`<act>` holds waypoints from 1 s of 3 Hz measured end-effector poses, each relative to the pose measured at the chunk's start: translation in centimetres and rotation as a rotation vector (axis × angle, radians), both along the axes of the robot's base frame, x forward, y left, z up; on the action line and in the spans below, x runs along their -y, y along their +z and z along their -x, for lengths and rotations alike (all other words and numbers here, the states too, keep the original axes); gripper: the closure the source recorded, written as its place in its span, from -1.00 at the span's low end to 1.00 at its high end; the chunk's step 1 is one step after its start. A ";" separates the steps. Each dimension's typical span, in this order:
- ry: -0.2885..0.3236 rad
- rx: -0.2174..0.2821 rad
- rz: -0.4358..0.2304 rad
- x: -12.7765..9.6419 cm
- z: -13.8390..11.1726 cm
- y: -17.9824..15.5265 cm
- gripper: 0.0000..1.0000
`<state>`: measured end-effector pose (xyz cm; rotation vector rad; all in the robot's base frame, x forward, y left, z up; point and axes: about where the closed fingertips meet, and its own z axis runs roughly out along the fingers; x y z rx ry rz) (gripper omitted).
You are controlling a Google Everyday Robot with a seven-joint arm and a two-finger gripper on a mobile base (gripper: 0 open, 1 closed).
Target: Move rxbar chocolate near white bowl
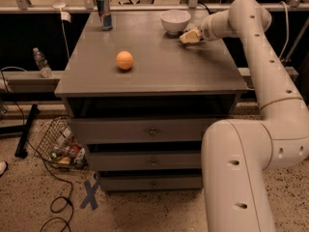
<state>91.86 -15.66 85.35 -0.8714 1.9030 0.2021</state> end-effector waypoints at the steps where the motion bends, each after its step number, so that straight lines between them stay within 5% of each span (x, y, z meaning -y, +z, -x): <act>1: 0.003 -0.004 0.000 -0.3 -0.1 -0.3 -1.00; 2: 0.003 -0.004 0.000 -0.3 -0.1 -0.3 -1.00; 3: -0.032 0.006 -0.077 2.2 0.5 0.9 -1.00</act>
Offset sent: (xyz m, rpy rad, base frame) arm 0.0007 0.0026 -0.0031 0.0002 0.0039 0.0030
